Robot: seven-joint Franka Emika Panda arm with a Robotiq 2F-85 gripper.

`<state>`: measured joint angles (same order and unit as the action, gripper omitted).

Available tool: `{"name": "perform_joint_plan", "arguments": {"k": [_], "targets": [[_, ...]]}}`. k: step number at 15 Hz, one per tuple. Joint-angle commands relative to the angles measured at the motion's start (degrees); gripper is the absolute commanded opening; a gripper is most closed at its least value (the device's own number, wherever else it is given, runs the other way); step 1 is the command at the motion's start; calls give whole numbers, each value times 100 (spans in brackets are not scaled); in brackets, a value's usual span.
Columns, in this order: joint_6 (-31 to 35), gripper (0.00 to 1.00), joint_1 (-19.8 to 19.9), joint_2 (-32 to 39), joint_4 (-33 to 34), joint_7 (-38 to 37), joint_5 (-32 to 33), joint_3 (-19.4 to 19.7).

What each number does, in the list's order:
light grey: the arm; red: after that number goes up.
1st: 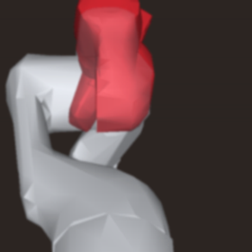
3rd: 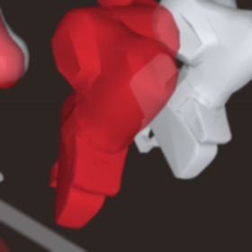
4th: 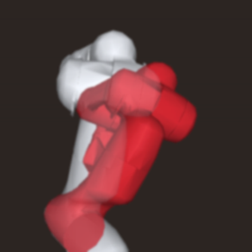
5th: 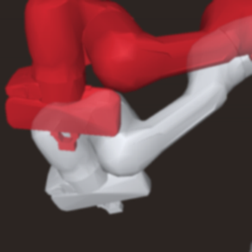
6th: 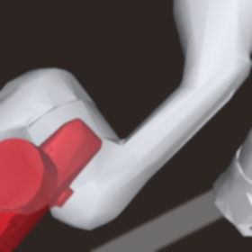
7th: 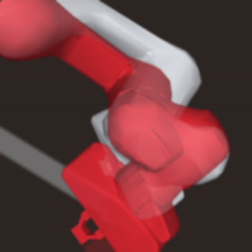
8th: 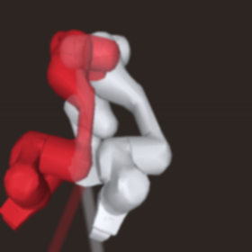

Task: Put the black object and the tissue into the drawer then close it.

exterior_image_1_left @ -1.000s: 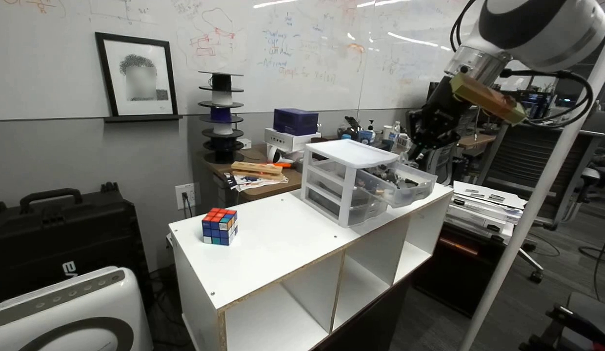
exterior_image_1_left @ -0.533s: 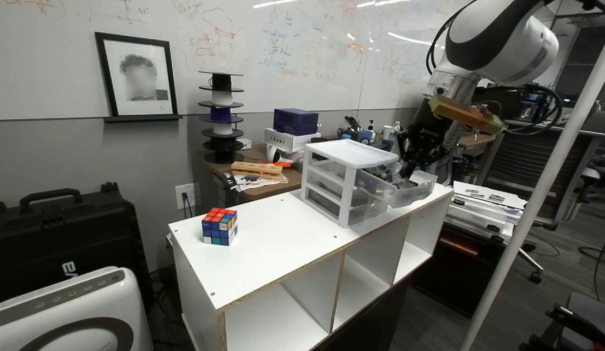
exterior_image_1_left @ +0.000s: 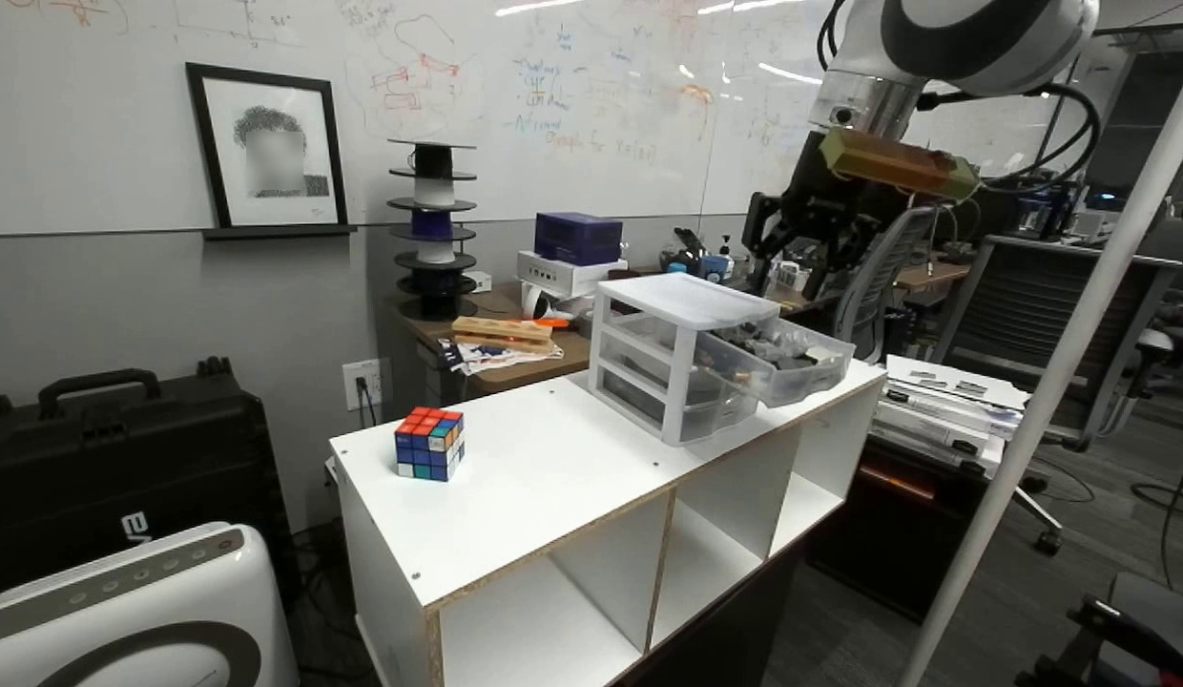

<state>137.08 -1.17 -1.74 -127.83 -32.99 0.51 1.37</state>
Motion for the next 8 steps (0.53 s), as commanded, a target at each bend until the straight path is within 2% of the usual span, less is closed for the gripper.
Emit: {"name": "perform_joint_plan", "arguments": {"k": [1, 6, 7, 8], "targets": [[-1048, 99, -91, -797, -78, -415, 554, -344], [-2227, 100, -219, -1625, -377, 690, 352, -676], [-2285, 100, -245, -1757, -476, 1015, 236, -659], [-2328, 100, -196, -1858, -590, 1039, 378, -688]]}}
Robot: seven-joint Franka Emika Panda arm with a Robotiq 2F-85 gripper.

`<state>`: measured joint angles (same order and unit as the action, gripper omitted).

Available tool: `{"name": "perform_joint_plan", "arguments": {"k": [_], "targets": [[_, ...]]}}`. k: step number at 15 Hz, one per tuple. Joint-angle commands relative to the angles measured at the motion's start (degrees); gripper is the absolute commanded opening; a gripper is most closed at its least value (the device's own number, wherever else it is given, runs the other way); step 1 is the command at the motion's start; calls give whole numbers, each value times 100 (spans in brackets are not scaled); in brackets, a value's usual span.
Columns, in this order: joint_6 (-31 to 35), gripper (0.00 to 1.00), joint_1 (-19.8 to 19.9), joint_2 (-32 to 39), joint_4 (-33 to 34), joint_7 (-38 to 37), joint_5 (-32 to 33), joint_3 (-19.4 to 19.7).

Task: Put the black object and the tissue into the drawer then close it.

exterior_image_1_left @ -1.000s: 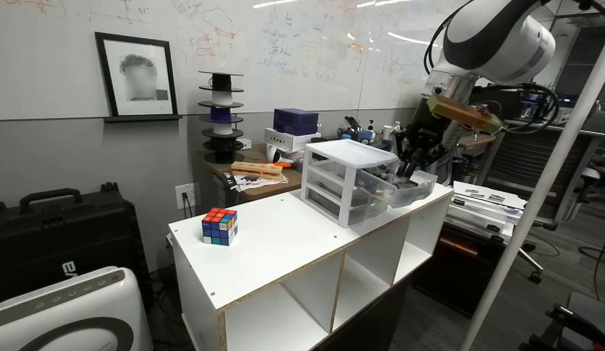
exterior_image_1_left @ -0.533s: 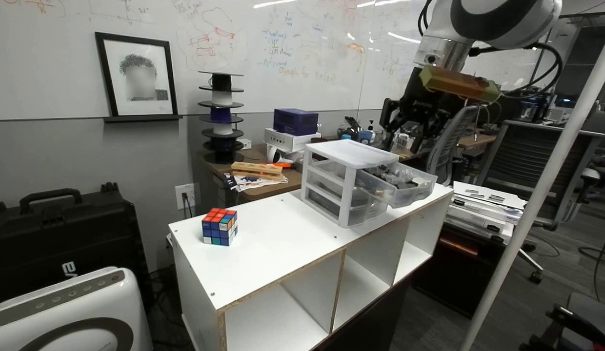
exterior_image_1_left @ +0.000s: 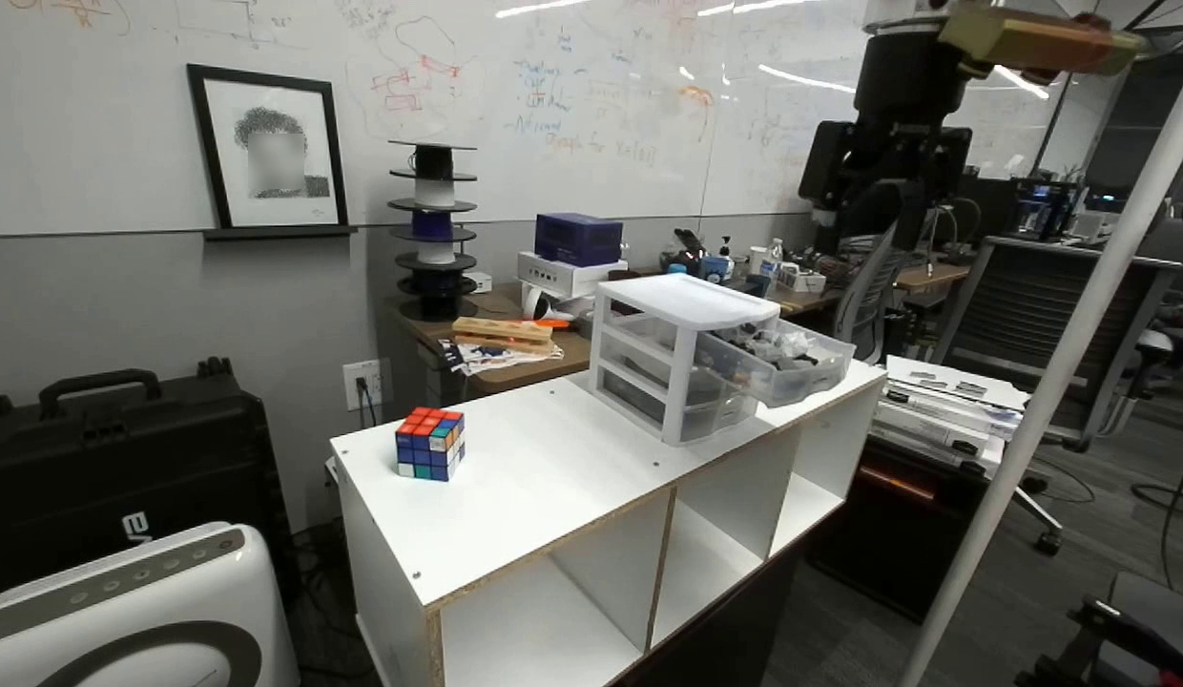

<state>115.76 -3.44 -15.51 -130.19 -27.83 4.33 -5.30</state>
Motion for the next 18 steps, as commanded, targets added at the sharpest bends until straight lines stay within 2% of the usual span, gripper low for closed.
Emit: {"name": "perform_joint_plan", "arguments": {"k": [1, 3, 4, 8, 13, 14, 15, 18], "targets": [[-283, 100, 53, -558, -437, 702, 27, -4], [-162, 100, 143, -639, -733, 907, 277, 8], [-24, 100, 173, -992, -1208, 978, 351, 34], [603, 100, 368, -1227, -2096, 1444, 445, 285], [1697, 100, 607, -422, -1993, 2000, 461, 571], [1807, 75, 617, -233, -1854, 2121, 443, 605], [1894, 75, 599, -67, -1723, 2250, 400, 629], [2015, 49, 509, 445, -1321, 2634, 206, 687]]}}
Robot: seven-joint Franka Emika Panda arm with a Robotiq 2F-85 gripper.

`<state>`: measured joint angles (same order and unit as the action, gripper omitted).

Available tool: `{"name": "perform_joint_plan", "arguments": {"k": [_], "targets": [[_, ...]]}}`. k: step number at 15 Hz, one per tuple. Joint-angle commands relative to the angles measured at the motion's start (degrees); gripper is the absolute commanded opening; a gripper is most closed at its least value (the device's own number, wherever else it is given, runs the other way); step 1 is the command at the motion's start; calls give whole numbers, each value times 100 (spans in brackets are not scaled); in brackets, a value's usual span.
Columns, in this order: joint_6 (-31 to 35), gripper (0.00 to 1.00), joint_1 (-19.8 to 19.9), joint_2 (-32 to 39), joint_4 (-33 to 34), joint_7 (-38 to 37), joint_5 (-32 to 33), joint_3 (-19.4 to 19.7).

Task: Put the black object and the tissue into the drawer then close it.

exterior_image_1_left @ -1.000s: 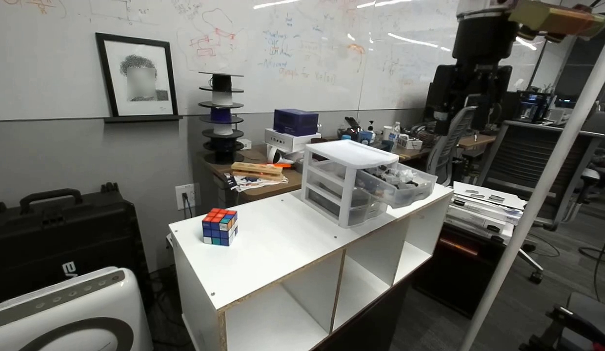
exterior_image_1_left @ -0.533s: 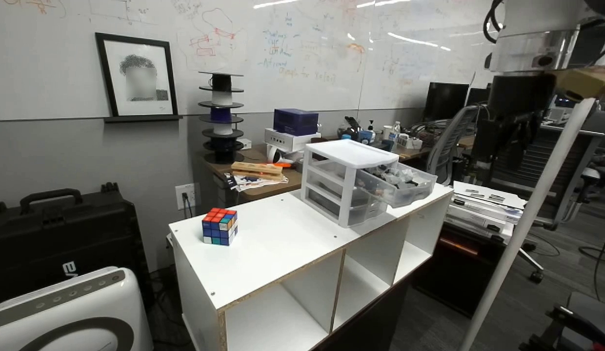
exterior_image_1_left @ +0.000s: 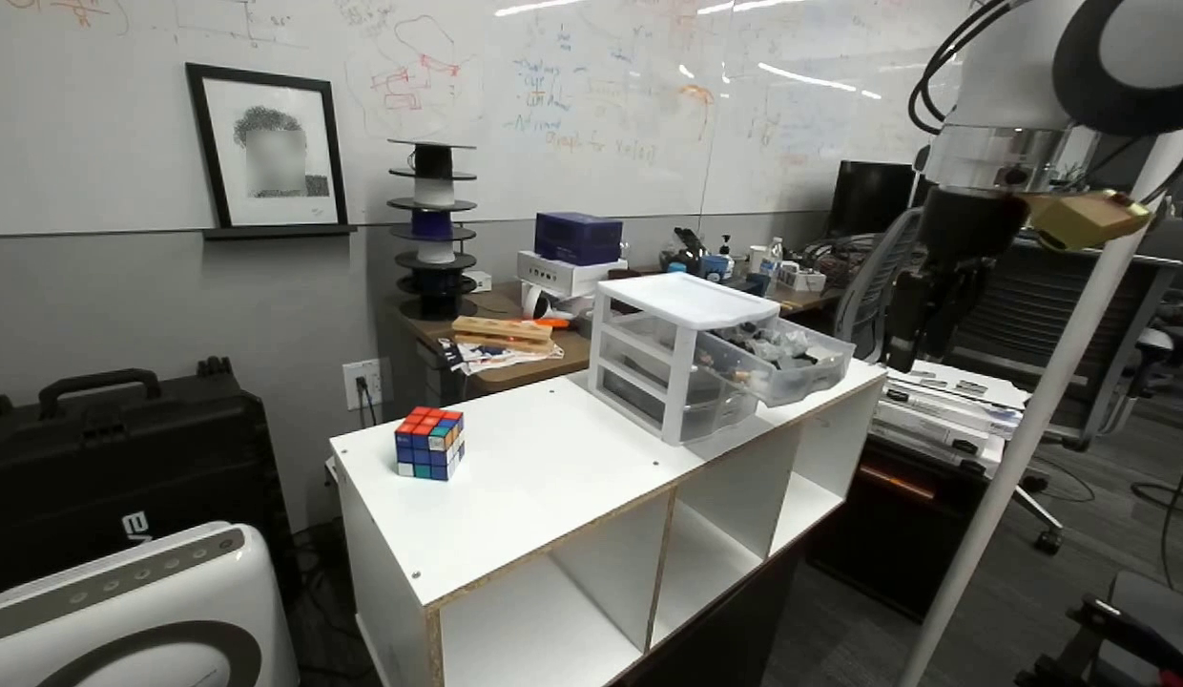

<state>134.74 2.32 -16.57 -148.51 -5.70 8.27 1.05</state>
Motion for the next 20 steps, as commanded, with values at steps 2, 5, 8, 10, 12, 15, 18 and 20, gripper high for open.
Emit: {"name": "perform_joint_plan", "arguments": {"k": [2, 5, 8, 10, 12, 15, 18, 20], "targets": [[36, 35, -102, 898, 804, 627, -283, 35], [-97, 11, -157, 1325, 1194, 1016, -567, 32], [-221, 4, -171, 1594, 1409, 1452, -834, 3], [-248, 7, -147, 1687, 1472, 1529, -748, -5], [-82, 8, -126, 1740, 1515, 1487, -606, 0], [186, 7, -105, 1800, 1647, 1355, -408, 11], [880, 6, -52, 2008, 1804, 1161, -90, 61], [1358, 6, -13, 2240, 1935, 936, 245, 132]]}}
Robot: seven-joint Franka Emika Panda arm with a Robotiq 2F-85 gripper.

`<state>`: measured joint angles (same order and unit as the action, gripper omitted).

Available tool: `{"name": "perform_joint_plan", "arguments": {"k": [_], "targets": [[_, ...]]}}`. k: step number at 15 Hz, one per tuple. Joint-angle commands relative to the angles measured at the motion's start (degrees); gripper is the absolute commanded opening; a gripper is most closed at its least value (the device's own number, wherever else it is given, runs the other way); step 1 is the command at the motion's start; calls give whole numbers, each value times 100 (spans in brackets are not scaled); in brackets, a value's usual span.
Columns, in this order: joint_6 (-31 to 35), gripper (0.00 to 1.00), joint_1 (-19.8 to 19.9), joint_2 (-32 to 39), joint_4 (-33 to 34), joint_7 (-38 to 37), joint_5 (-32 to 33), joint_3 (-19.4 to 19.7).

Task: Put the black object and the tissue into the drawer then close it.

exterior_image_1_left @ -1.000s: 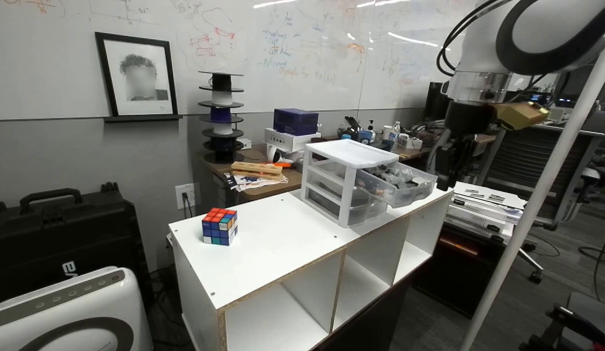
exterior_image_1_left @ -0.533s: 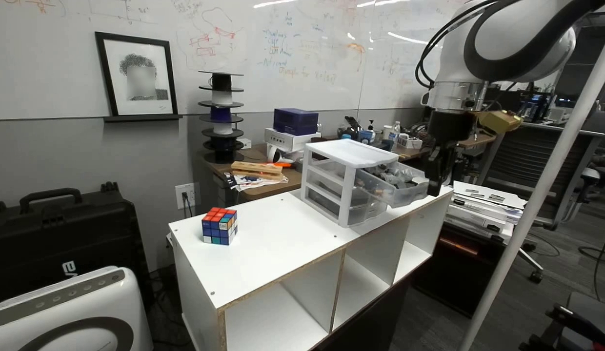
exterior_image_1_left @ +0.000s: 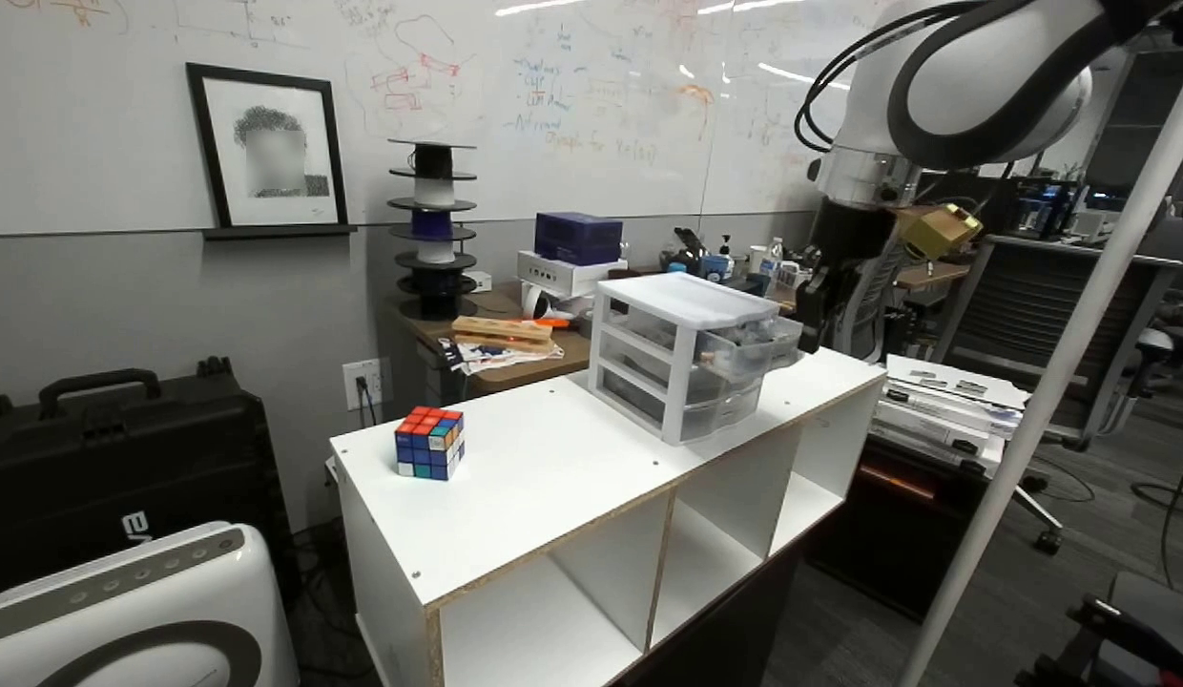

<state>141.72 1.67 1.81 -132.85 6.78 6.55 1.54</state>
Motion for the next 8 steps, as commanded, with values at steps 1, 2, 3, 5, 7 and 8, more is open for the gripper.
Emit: {"name": "perform_joint_plan", "arguments": {"k": [1, 2, 3, 5, 7, 8], "targets": [[800, 4, 65, 516, 447, -459, 563, 130], [1001, 5, 77, 631, 505, -593, 689, 180], [1150, 5, 77, 740, 571, -728, 831, 234], [1348, 5, 48, 914, 677, -929, 1028, 334], [1484, 5, 13, 1061, 779, -1072, 1165, 419], [1547, 5, -6, 1133, 828, -1137, 1208, 456]]}}
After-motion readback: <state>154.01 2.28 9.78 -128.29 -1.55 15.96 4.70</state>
